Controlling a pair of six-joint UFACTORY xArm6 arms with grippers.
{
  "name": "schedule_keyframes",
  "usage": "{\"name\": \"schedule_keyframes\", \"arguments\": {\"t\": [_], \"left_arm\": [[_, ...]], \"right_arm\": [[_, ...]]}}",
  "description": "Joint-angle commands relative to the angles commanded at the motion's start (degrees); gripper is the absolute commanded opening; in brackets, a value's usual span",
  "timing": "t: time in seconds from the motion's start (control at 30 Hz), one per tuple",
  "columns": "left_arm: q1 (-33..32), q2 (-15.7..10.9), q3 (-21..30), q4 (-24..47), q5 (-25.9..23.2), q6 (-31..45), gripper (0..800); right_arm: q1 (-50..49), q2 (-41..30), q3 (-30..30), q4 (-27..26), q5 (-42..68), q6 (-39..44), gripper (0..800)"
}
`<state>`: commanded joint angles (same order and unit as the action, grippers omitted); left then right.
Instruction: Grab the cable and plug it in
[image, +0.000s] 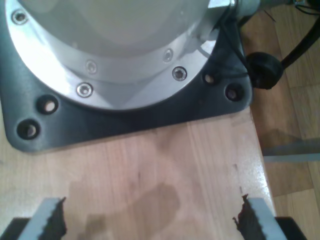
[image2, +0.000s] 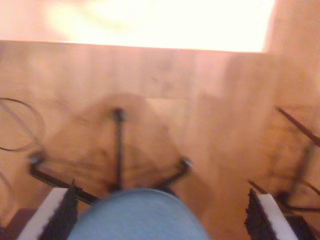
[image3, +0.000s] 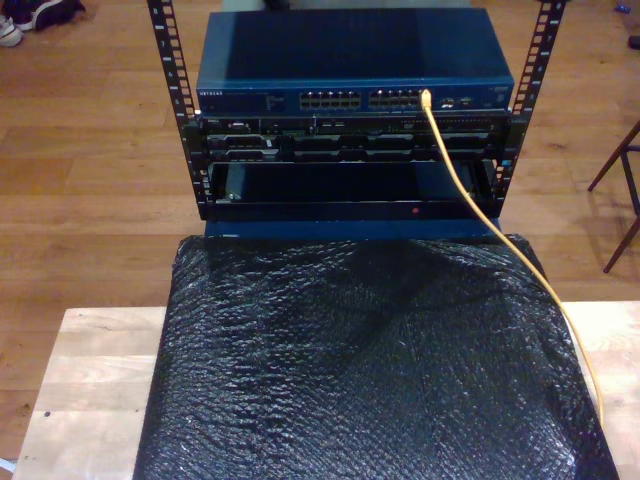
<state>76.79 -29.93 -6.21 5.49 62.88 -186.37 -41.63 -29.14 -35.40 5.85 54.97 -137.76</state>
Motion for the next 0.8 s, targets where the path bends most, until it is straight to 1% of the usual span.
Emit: {"name": "schedule_keyframes", "arguments": {"t": [0.1, 0.37, 0.63, 0.8], "left_arm": [[0.00, 0.00, 0.00, 0.00, 0.00, 0.00, 800], [0.00, 0.00, 0.00, 0.00, 0.00, 0.00, 800], [0.00, 0.09, 0.00, 0.00, 0.00, 0.00, 800], [0.00, 0.09, 0.00, 0.00, 0.00, 0.00, 800]], "right_arm": [[-4.48, -2.37, 1.23, -0.09, 4.66, -3.69, 799], [-15.47, -7.12, 4.57, -0.18, 12.84, -15.91, 799], [-26.81, -10.81, 9.32, -0.18, 16.88, -29.36, 799], [-32.00, -12.40, 12.75, -0.62, 16.97, -34.81, 799]]}}
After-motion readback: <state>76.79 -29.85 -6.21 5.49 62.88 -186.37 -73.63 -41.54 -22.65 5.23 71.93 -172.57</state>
